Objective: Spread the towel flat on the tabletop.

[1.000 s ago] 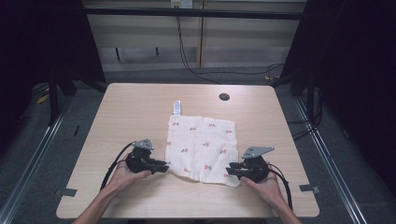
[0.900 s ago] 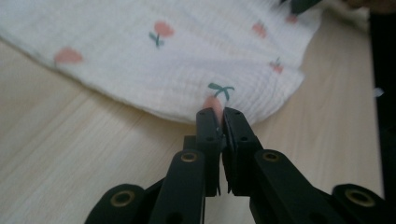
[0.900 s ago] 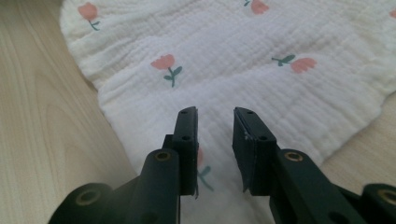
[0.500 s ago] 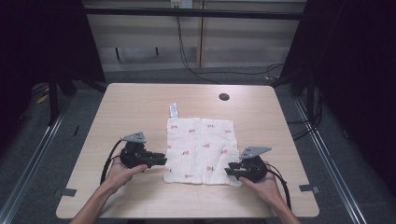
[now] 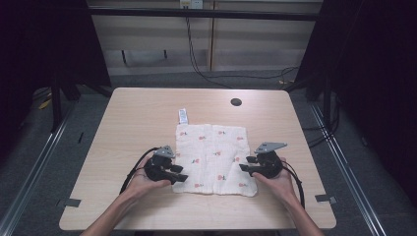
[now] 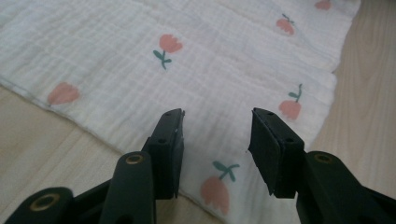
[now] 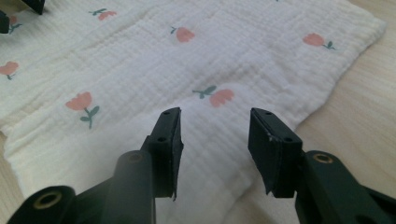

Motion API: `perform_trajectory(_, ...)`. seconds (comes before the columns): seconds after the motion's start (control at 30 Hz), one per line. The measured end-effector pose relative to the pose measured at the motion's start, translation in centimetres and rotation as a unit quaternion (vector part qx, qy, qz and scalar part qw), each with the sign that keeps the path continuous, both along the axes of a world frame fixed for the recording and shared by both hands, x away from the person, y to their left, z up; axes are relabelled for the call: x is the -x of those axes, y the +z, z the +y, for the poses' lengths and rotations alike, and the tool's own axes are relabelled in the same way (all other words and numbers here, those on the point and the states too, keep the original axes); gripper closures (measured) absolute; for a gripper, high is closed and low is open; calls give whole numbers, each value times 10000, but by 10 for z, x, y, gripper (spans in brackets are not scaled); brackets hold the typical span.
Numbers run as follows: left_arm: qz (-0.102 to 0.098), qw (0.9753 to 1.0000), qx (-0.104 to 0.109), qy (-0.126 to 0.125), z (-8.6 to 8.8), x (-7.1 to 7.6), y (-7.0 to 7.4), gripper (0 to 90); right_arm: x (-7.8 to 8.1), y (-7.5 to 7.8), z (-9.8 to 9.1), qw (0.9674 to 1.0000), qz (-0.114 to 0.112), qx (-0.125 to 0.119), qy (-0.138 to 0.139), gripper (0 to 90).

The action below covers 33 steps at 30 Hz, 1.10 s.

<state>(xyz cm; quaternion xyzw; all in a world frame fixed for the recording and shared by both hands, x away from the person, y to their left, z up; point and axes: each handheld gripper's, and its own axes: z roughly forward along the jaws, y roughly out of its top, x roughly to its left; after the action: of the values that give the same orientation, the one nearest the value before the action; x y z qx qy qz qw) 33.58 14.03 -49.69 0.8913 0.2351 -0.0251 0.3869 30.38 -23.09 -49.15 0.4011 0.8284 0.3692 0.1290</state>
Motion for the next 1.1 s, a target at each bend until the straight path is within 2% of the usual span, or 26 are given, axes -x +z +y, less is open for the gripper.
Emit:
perform_trajectory(0.07, -27, 10000, 4, -7, 3, 0, 0, 530, -1, -2, -1, 9999, -21, 90, -77, 525)
perform_trajectory(0.1, 19, 10000, 21, -71, 4, 0, 0, 531, -2, -4, -1, 9999, 34, 54, -92, 525)
perform_trajectory(0.13, 77, 9998, 36, -166, 5, 1, 0, 534, -3, -6, 0, 9999, 31, 125, -79, 523)
perform_trajectory(0.23, -84, 9995, -79, -288, 4, 7, 1, 533, -1, -9, 4, 9996, 1, 267, -66, 524)
perform_trajectory(0.27, -98, 9995, -126, -290, 4, 8, 1, 538, 0, -9, 6, 9996, -30, 282, -23, 595)
perform_trajectory(0.33, -281, 9989, -224, -311, 2, 10, 1, 570, 3, -8, 9, 9995, -12, 312, 86, 665)
perform_trajectory(0.37, -454, 9981, -333, -255, 1, 13, 2, 591, 5, -8, 10, 9992, -46, 374, 109, 695)
perform_trajectory(0.4, -665, 9961, -517, -281, 1, 16, 3, 656, 6, -7, 11, 9992, -34, 382, 145, 747)
perform_trajectory(0.43, -691, 9959, -547, -208, 0, 19, 3, 688, 7, -7, 11, 9993, 14, 327, 176, 784)
perform_trajectory(0.47, -675, 9959, -559, -237, 1, 19, 4, 698, 9, -7, 10, 9994, 48, 297, 173, 804)
perform_trajectory(0.53, -570, 9972, -459, -166, 4, 21, 3, 778, 12, -7, 8, 9993, 126, 262, 220, 862)
perform_trajectory(0.57, -491, 9980, -365, -158, 6, 22, 2, 815, 14, -7, 8, 9992, 111, 252, 275, 871)
perform_trajectory(0.67, -317, 9990, -278, -133, 13, 24, 1, 869, 20, -6, 6, 9991, 210, 192, 314, 881)
perform_trajectory(0.7, -290, 9992, -230, -117, 15, 26, 1, 878, 22, -6, 6, 9990, 208, 179, 363, 883)
perform_trajectory(0.77, -173, 9993, -273, -188, 18, 28, 2, 881, 25, -7, 6, 9987, 245, 96, 430, 885)
perform_trajectory(0.8, -41, 9996, -167, -206, 19, 30, 1, 885, 28, -6, 7, 9986, 299, 78, 428, 886)
perform_trajectory(0.83, -6, 9997, -135, -199, 20, 33, 1, 886, 29, -6, 8, 9985, 302, 85, 447, 886)
perform_trajectory(0.87, -8, 9995, -204, -260, 21, 35, 2, 886, 31, -6, 8, 9983, 307, 89, 480, 889)
perform_trajectory(0.93, 20, 9997, -114, -215, 22, 39, 1, 885, 35, -5, 10, 9981, 323, 82, 527, 889)
perform_trajectory(0.97, 38, 9995, -209, -241, 24, 42, 2, 885, 37, -5, 10, 9979, 344, 71, 544, 889)
perform_trajectory(1.0, 58, 9995, -142, -263, 25, 44, 2, 885, 39, -5, 11, 9978, 348, 88, 566, 889)
perform_trajectory(1.1, 71, 9992, -217, -331, 27, 51, 3, 885, 44, -4, 13, 9973, 355, 102, 639, 890)
